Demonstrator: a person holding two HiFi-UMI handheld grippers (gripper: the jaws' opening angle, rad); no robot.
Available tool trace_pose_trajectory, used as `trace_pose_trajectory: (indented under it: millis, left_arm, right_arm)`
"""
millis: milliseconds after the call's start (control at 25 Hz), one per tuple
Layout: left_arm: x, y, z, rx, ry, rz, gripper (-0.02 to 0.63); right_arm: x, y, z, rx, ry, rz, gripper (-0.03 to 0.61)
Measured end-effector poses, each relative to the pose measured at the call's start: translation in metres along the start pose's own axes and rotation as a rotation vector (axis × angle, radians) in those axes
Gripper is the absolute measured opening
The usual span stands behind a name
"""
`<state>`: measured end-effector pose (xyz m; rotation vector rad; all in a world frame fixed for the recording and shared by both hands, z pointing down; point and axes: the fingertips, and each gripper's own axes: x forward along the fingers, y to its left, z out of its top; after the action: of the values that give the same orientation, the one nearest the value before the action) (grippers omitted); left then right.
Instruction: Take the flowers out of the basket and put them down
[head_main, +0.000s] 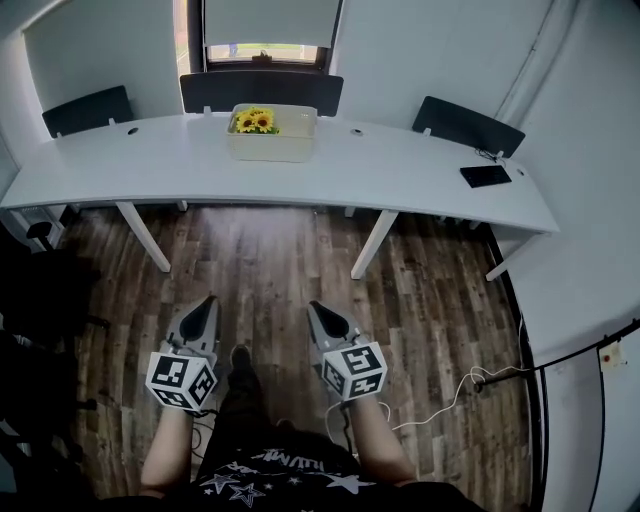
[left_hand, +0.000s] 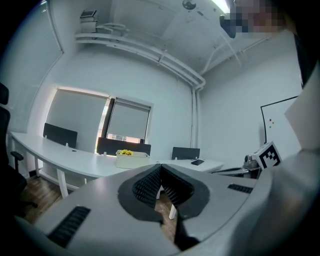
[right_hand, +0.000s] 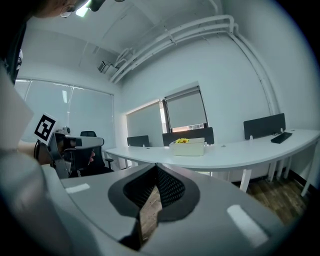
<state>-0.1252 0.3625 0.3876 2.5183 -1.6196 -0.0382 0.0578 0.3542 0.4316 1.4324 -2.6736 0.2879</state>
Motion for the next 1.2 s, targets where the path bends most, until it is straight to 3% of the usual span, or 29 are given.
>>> trace_pose_trajectory:
  millis: [280, 720, 1200]
  left_arm:
    - [0.059, 0.022, -0.007, -0.02, 0.023, -0.062, 0.009]
    - [0.163, 0.099, 0.01, -0.051, 0.021, -0.099, 0.009]
    - [0.233, 0.198, 0.019, -0.084, 0.052, -0.097, 0.009]
  right_arm:
    - [0.037, -0.034, 0.007, -0.002, 0.013, -0.062, 0.003]
    - [0.151, -0.084, 0.03, 0.009, 0.026, -0.115, 0.003]
    - [0.271, -0.091, 0.05, 0.004, 0.066, -0.112, 0.003]
